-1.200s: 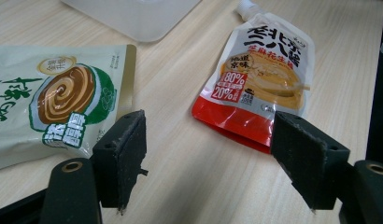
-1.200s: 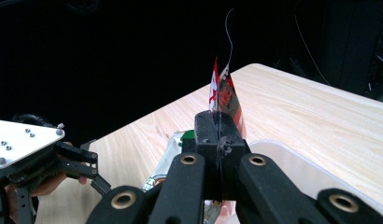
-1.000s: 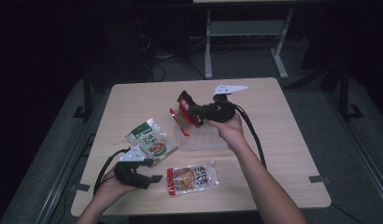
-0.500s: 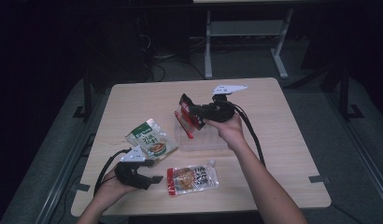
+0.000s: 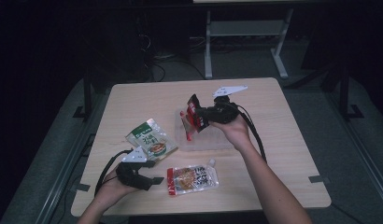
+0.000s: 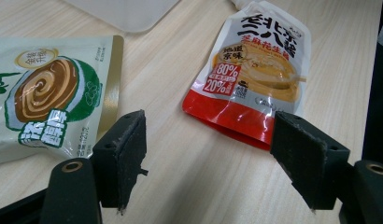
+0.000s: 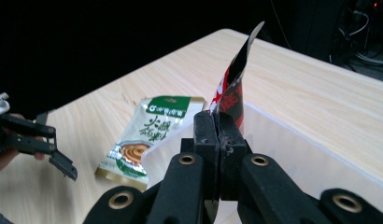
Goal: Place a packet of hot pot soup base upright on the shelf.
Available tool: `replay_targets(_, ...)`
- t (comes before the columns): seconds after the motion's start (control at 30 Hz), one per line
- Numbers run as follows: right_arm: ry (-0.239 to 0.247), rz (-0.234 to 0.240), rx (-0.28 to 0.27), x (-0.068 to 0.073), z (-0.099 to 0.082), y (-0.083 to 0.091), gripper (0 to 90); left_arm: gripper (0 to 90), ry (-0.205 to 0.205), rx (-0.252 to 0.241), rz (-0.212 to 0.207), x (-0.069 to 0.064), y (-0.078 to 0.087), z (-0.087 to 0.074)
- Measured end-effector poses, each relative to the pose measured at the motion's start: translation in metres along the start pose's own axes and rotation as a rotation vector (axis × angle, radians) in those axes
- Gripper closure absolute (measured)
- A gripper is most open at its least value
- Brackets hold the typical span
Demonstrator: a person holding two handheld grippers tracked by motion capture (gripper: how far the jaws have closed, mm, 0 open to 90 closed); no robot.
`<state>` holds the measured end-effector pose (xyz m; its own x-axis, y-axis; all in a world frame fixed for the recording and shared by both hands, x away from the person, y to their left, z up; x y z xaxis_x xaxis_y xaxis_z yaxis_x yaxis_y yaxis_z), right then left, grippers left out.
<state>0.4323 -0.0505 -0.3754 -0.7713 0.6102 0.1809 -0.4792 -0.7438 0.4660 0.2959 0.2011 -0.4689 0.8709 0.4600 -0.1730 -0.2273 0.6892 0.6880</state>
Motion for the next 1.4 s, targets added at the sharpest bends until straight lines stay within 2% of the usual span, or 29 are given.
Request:
replay_targets(0.17, 0.02, -0.008, 0.041, 0.0, -0.007, -0.004, 89.0, 26.8, -0.006, 0.004, 0.0, 0.001, 0.0, 0.0)
replay_targets(0.5, 0.029, 0.0, 0.075, 0.002, -0.015, -0.016, 89.3, 26.8, 0.001, 0.0, -0.003, 0.001, 0.0, -0.001)
replay_targets(1.13, 0.023, 0.003, 0.11, 0.0, -0.024, -0.031, 88.7, 26.8, -0.005, 0.013, -0.01, -0.001, -0.002, -0.001)
replay_targets(1.33, 0.006, 0.011, 0.107, 0.0, -0.023, -0.03, 80.0, 26.8, -0.007, 0.013, -0.011, -0.001, -0.003, -0.001)
replay_targets(1.4, -0.005, 0.026, 0.103, 0.001, -0.022, -0.028, 69.2, 26.8, -0.007, 0.013, -0.011, -0.001, -0.003, -0.001)
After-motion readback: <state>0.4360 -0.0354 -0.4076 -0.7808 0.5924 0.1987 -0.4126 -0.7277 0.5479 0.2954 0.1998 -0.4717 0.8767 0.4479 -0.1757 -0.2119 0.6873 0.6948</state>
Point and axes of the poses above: each handheld gripper's, and its own axes: y roughly backward along the jaws, z roughly out of its top, x roughly to its left, the point moved 5 cm from there along -y, roughly forward along the jaws, and after that the axes turned 4 degrees about -z, right-handed, at the moved point
